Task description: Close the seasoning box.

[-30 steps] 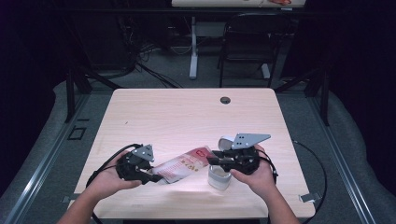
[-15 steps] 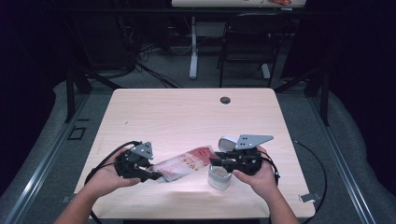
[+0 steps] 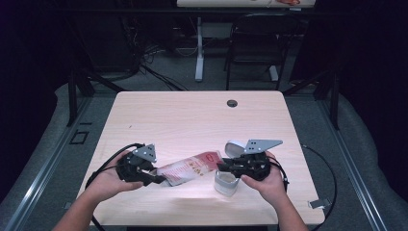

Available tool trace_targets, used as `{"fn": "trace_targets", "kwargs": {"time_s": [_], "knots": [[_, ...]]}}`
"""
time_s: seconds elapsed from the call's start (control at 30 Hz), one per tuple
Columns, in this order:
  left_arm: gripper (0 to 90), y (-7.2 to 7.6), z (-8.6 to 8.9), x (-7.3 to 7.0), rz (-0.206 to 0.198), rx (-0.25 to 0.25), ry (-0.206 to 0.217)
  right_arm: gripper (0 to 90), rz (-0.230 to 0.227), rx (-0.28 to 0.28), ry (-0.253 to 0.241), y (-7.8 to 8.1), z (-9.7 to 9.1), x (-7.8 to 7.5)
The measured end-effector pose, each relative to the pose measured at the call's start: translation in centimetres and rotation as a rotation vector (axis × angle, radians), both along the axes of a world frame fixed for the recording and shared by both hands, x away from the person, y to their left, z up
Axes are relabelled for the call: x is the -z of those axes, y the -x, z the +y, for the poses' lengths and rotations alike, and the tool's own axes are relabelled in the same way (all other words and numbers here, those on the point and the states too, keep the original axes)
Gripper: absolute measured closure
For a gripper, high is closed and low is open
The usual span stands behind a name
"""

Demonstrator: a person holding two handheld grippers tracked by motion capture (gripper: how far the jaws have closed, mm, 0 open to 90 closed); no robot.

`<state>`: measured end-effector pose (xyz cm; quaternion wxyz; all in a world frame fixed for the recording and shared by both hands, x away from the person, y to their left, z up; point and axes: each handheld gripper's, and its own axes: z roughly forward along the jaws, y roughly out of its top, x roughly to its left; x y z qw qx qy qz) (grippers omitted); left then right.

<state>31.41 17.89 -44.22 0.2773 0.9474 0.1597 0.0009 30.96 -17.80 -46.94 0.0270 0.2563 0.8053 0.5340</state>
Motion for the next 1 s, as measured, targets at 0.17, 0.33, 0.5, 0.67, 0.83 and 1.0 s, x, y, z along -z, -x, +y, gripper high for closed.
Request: {"fn": "trace_targets", "kwargs": {"time_s": [0.17,0.33,0.5,0.67,0.83,1.0], "knots": [[72.3,0.0,0.0,-0.3,0.002,0.004,0.0,77.8,0.006,-0.004,-0.006,0.0,-0.1,0.1],[72.4,0.0,-0.1,-0.7,-0.003,0.009,-0.011,78.3,0.012,-0.004,-0.013,0.1,-0.2,0.2],[72.4,0.0,-0.2,-1.0,0.004,0.01,-0.019,78.7,0.013,-0.006,-0.015,0.1,-0.3,0.2],[72.4,-0.1,-0.2,-1.2,0.004,0.011,-0.023,79.1,0.014,-0.004,-0.019,0.1,-0.3,0.2],[72.3,-0.1,-0.3,-1.7,0.008,0.013,-0.022,79.5,0.016,-0.007,-0.024,0.1,-0.4,0.3],[72.3,-0.1,-0.4,-2.0,0.006,0.013,-0.029,79.8,0.021,-0.009,-0.028,0.2,-0.4,0.3]]}}
